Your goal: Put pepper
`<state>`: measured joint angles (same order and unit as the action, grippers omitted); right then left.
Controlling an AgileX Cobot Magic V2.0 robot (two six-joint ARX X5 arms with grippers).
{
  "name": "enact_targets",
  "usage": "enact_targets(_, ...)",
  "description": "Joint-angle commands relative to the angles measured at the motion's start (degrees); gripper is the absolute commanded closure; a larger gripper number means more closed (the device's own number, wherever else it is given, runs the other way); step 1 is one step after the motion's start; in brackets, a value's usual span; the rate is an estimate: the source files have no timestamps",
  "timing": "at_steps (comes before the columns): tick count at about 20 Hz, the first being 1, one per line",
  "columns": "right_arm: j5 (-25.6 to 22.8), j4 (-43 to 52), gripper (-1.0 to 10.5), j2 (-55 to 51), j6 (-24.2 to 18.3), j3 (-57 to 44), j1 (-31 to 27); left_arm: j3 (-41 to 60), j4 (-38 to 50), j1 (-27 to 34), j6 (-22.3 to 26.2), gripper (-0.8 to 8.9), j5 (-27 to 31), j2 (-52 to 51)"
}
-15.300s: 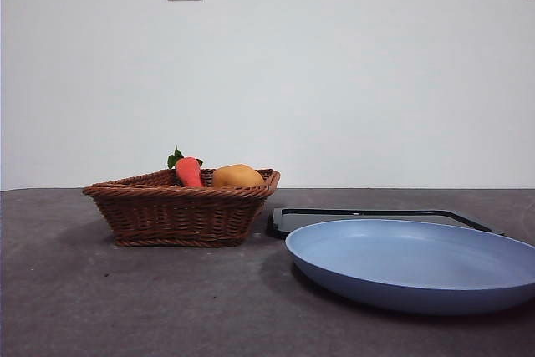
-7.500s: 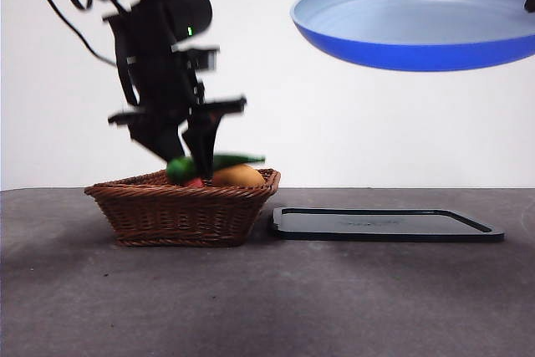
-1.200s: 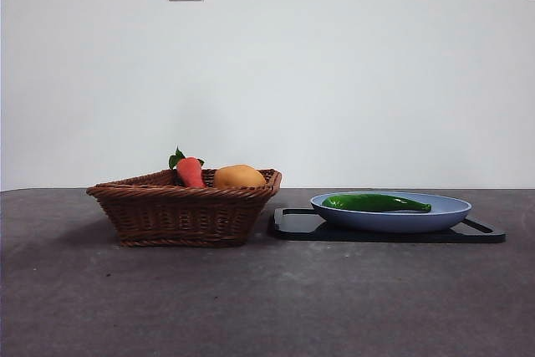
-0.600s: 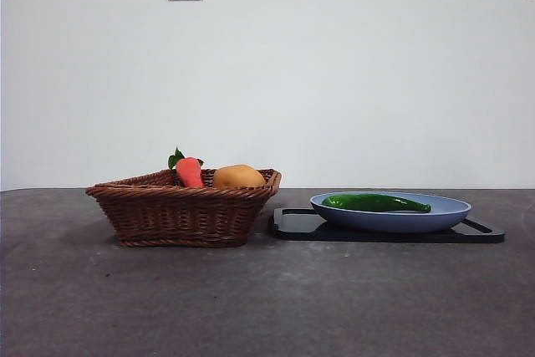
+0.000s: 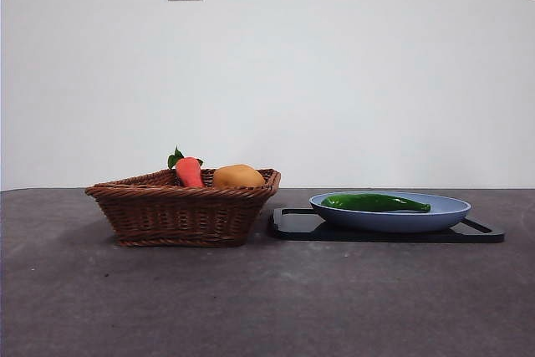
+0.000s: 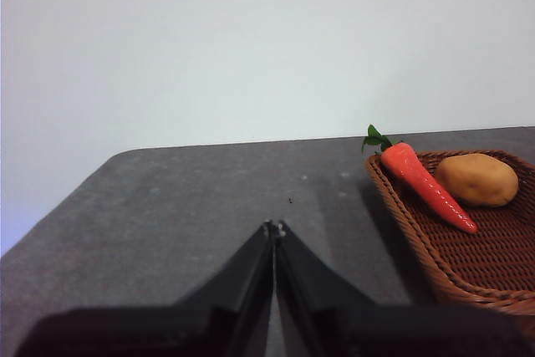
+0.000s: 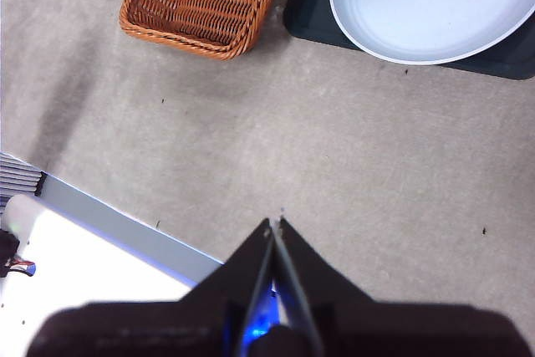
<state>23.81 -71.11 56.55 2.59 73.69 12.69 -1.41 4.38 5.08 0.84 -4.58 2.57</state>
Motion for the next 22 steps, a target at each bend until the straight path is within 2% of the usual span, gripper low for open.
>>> enact_targets(1, -0.1, 0.3, 9.4, 0.4, 0.4, 1.1, 0.1, 1.0, -1.7, 0.2, -2.5, 8.06, 0.0, -1.7)
enact_targets(7, -0.1, 0.3, 9.4, 0.4, 0.4, 1.1, 0.1, 1.0, -11.3, 0.2, -2.6, 8.06, -0.4, -2.5)
enact_targets(22, -0.1, 0.3, 9.4, 0.4, 0.3, 1.1, 0.1, 1.0, -11.5, 0.2, -2.6, 8.06, -0.2, -2.5)
